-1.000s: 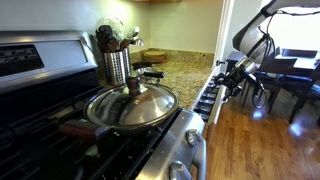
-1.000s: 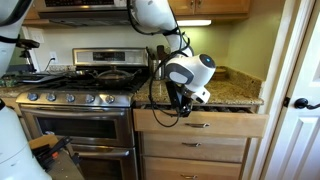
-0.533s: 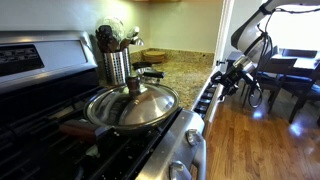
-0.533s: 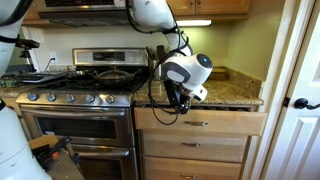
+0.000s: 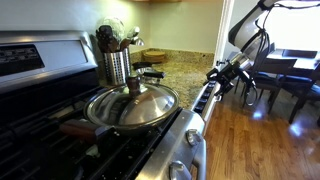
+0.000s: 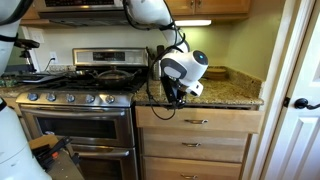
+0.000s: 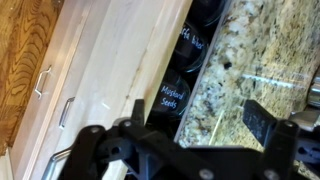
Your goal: Close the open drawer
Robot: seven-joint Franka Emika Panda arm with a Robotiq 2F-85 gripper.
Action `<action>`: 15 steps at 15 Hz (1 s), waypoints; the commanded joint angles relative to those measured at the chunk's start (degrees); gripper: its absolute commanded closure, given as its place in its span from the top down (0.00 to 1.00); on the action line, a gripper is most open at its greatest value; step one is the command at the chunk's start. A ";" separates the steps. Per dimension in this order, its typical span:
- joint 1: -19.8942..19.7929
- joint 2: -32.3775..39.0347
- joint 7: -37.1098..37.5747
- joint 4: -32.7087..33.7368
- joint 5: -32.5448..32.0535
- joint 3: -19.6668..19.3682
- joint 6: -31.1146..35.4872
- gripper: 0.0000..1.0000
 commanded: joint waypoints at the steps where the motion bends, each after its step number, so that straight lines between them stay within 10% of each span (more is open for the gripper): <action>1: 1.05 -1.32 -1.14 -0.14 2.27 -0.69 -2.82 1.00; 15: 1.26 -6.28 -0.78 -6.97 -0.50 -5.50 -2.21 1.00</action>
